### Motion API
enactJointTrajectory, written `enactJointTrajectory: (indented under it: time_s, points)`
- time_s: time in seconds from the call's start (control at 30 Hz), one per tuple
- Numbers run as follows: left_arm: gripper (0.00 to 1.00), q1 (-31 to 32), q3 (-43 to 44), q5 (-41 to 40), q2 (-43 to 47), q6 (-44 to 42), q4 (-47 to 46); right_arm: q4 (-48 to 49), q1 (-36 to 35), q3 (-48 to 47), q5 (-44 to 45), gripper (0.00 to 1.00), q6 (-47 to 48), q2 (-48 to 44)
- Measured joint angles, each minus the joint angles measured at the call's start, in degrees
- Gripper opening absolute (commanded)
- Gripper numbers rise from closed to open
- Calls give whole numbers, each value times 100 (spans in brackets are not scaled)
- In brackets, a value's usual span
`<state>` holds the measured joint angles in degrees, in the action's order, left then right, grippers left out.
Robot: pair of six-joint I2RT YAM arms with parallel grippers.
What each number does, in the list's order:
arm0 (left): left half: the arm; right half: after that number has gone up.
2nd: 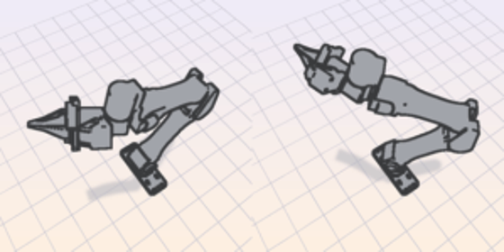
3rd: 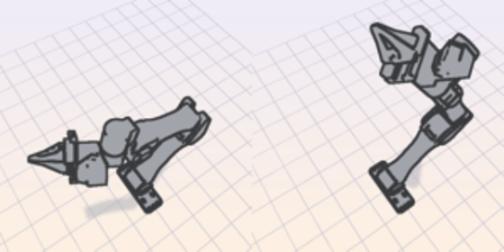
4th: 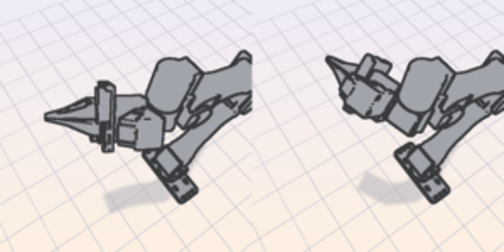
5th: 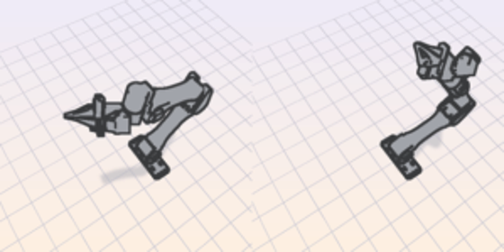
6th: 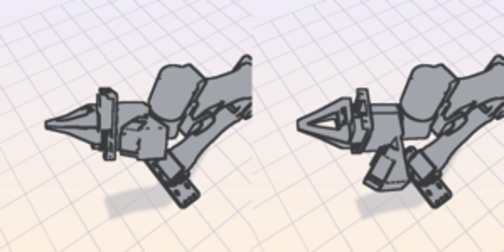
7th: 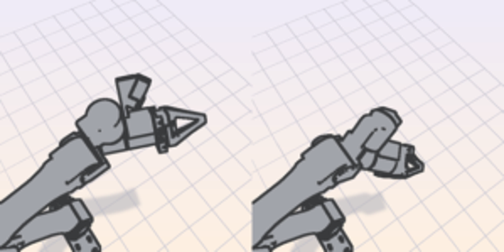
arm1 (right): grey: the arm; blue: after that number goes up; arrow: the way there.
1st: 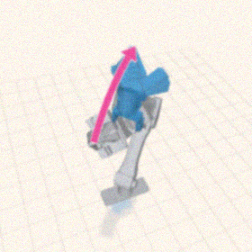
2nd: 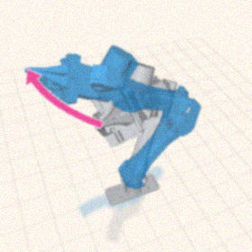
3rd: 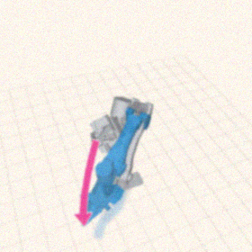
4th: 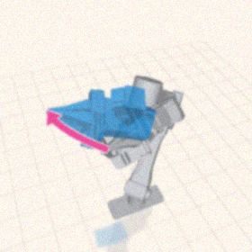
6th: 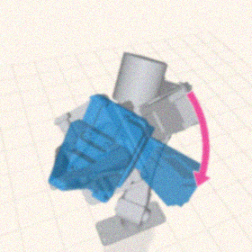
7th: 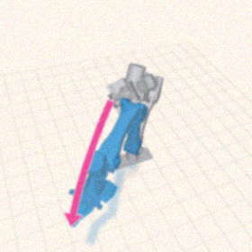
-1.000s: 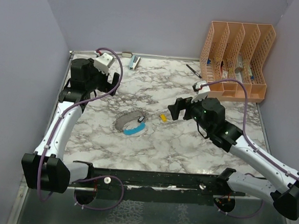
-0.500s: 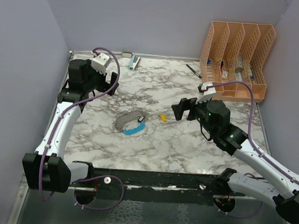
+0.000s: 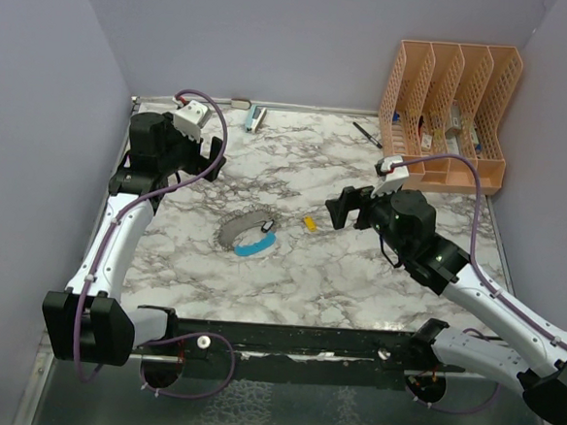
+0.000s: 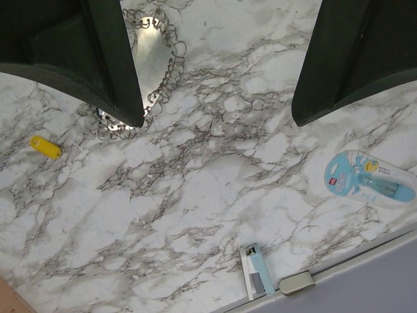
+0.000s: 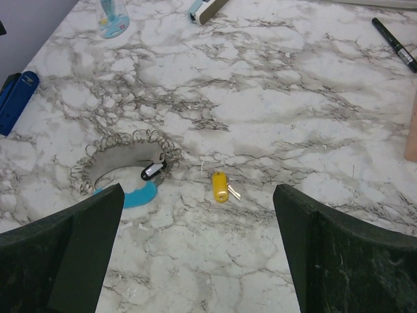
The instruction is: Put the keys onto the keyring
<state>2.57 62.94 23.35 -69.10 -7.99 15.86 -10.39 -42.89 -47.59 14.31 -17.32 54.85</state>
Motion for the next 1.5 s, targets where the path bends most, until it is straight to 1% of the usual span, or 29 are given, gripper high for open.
enactJointTrajectory:
  time_s: [1.5]
  points:
    - [99,0,-2,52,0,61,-42,-245,0,0,289,99,13,0]
